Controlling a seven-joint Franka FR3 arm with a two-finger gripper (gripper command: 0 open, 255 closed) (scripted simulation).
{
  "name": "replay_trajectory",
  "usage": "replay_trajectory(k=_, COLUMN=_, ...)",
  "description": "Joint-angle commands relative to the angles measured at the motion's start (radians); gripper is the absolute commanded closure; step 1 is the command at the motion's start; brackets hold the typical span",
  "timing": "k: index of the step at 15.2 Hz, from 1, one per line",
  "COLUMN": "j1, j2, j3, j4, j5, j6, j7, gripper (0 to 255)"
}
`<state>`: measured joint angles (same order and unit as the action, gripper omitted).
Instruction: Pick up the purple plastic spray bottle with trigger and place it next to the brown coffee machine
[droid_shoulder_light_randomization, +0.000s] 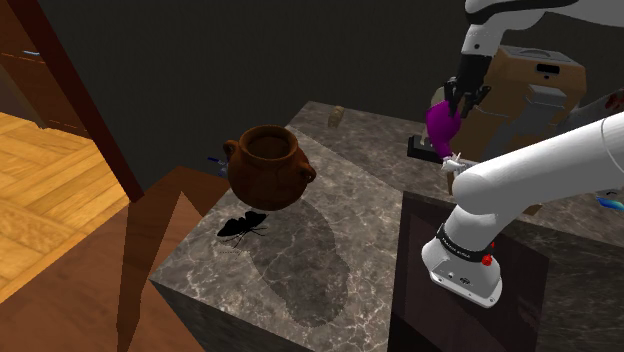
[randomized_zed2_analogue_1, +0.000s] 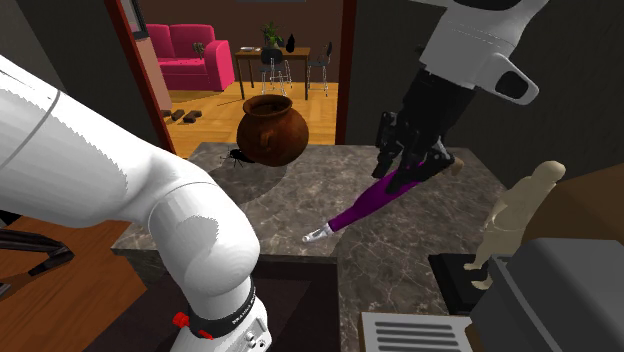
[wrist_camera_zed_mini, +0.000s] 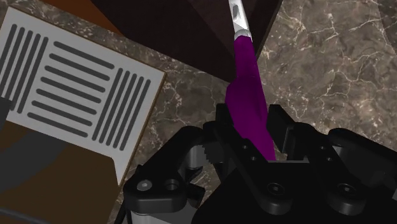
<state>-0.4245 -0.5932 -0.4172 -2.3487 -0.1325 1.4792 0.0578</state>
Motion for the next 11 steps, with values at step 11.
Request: replay_trajectory(k=11, j1=-0.007, j2=0.024, j3=-0.033, j4=-0.145, j5=-0.02, j6=0.169, j7=-0.011, gripper=255)
